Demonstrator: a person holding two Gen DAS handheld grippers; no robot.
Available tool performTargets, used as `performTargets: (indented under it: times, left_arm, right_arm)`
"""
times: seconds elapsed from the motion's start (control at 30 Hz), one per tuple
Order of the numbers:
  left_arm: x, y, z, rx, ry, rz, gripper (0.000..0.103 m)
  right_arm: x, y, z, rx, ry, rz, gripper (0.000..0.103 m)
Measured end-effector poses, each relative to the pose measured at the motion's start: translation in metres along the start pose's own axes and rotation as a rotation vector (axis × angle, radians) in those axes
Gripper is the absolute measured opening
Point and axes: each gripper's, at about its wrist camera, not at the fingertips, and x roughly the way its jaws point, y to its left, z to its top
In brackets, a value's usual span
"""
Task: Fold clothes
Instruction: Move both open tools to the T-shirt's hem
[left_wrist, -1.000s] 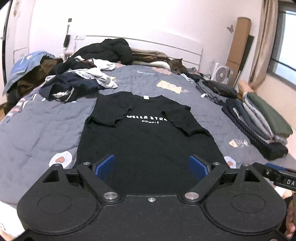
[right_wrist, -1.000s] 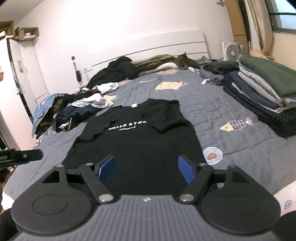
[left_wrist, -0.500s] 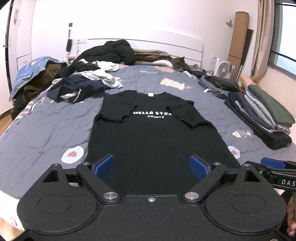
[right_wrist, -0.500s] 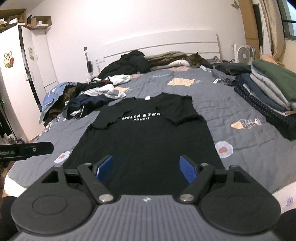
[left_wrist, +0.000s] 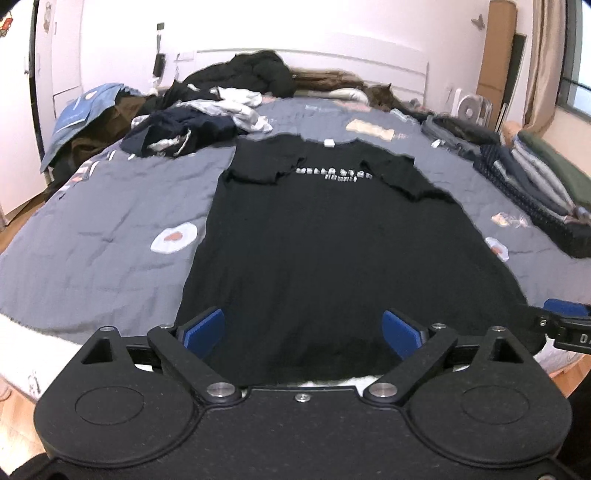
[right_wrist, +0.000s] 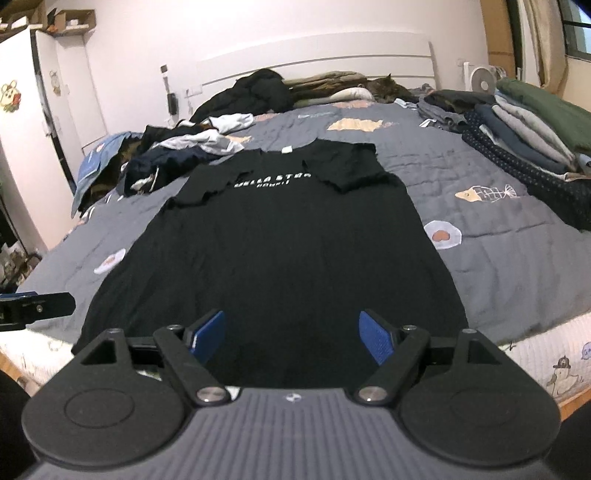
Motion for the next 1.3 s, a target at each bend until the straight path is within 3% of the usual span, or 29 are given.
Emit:
performTargets:
  times: [0.4, 0.6, 1.1, 1.3]
  left_arm:
    - [0.003, -0.022, -0.007, 0.090, 0.018, 0.023, 0.093]
    - [0.007, -0.025, -0.009, 0.102, 0.043, 0.047, 0.093]
    - [0.014, -0.016, -0.014, 0.113, 0.081, 0.060, 0.093]
    - [0.011, 0.006, 0.000, 0.087, 0.070, 0.087, 0.093]
  right_arm:
    - [0.002, -0.017, -0.007, 0.032, -0.020, -0.004, 0.080]
    - [0.007, -0.010, -0.010, -0.004, 0.022, 0.000, 0.080]
    - [0.011, -0.002, -0.011, -0.054, 0.048, 0.022, 0.080]
    - [0.008, -0.016, 0.004, -0.040, 0.044, 0.029, 0.080]
